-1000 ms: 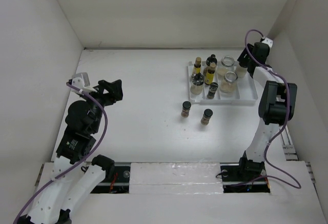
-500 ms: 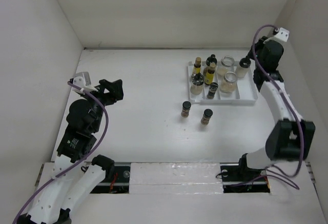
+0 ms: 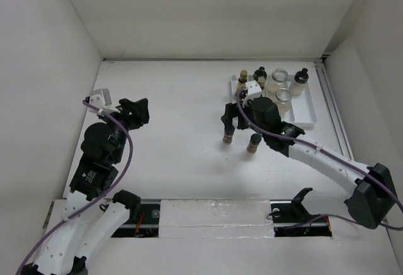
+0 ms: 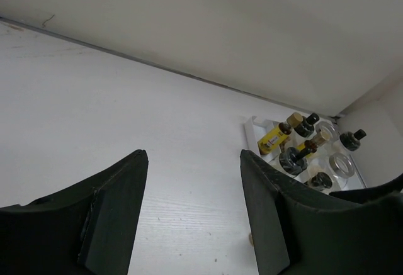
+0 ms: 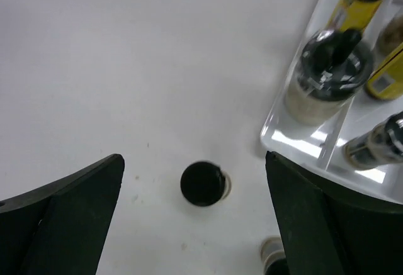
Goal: Organize the condiment bottles
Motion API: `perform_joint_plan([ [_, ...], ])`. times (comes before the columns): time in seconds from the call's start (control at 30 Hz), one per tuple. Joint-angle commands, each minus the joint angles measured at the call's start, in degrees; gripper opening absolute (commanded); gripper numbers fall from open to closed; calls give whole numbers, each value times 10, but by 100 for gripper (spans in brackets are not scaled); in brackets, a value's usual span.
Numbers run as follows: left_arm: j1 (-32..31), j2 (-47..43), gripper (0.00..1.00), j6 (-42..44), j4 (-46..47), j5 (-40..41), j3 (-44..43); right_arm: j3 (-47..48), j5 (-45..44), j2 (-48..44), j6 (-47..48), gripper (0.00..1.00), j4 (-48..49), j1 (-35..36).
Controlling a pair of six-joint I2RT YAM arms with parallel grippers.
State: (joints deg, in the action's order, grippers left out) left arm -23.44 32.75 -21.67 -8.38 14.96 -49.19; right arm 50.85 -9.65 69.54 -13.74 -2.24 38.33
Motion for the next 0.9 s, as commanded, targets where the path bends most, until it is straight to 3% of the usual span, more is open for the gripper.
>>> perform_joint_plan([
  [0.0, 2, -11, 56, 6, 27, -6, -4, 15, -8, 16, 15, 99, -80, 26],
  [0.3, 2, -5, 57, 6, 21, -6, -4, 38, -27, 121, 15, 97, -63, 32],
  [0.4, 2, -11, 57, 6, 28, -6, -4, 60, -38, 159, 20, 75, -55, 32],
  [0.43, 2, -11, 57, 6, 28, -6, -4, 60, -43, 164, 20, 63, -44, 32],
  [0.6, 2, -11, 57, 6, 28, -12, -4, 65, -87, 135, 15, 36, -28, 45],
  [0.7, 2, -5, 57, 6, 22, -12, -4, 73, -115, 68, 27, 32, -28, 39],
  [0.83, 2, -10, 57, 6, 28, -6, -4, 96, -150, -31, 35, 31, -18, -46],
  [0.87, 2, -10, 57, 6, 28, -12, -4, 96, -150, -45, 35, 32, -1, -104],
])
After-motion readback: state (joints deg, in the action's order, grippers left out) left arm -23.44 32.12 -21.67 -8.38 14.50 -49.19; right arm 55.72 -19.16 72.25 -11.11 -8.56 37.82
